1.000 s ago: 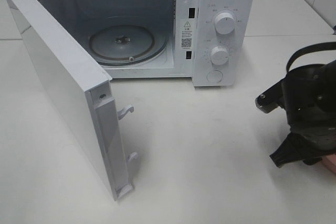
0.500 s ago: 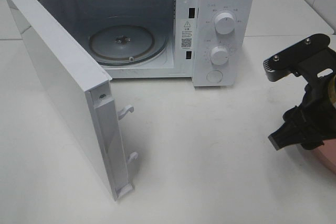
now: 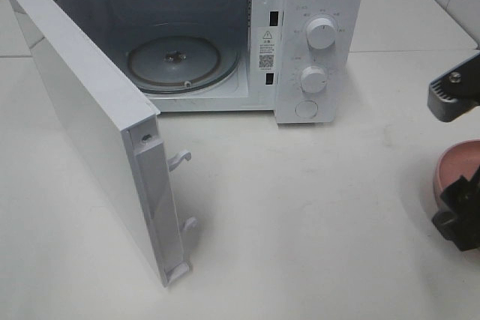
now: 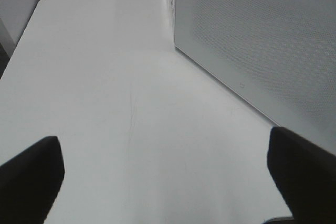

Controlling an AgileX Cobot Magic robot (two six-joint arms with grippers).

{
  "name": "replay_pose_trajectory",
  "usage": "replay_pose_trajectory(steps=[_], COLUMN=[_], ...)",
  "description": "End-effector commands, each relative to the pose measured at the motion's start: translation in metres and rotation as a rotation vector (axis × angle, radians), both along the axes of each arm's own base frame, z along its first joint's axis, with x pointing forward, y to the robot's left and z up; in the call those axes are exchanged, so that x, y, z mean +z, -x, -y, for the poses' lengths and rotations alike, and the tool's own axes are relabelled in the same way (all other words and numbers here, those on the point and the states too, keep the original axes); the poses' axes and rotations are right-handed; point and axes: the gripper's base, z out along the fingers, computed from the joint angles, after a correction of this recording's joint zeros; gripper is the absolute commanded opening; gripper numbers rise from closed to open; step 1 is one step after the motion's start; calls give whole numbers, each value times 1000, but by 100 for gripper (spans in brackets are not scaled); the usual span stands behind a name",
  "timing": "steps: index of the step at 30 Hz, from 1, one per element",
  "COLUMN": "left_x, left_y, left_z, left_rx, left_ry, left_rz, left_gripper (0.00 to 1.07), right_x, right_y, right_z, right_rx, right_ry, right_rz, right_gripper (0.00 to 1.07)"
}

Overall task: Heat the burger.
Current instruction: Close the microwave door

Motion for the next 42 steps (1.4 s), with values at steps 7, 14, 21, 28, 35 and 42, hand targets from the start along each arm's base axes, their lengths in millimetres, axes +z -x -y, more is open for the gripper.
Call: replay_pose_trajectory(steps=[7, 14, 21, 28, 35, 42], left_x=[0, 0, 0, 0, 0, 0], left_y=[1, 1, 1, 1, 1, 1], left_z=[0, 0, 0, 0, 0, 0], left_rx=[3, 3, 3, 3, 3, 3], left_ry=[10, 10, 10, 10, 10, 10], left_rz=[2, 2, 2, 2, 2, 2], left_gripper=[98, 98, 98, 98, 98, 98], right_x=[22, 40, 44, 34, 36, 34], right_y=[31, 65, 87, 116, 137, 150], right_z=[19, 44, 64, 79, 82, 82], right_rx=[1, -6, -80, -163, -249, -312], right_ry=[-57, -125, -191, -226, -303, -345], right_rz=[25, 125, 236, 378, 521, 693], right_gripper=[77, 76, 76, 76, 76, 76])
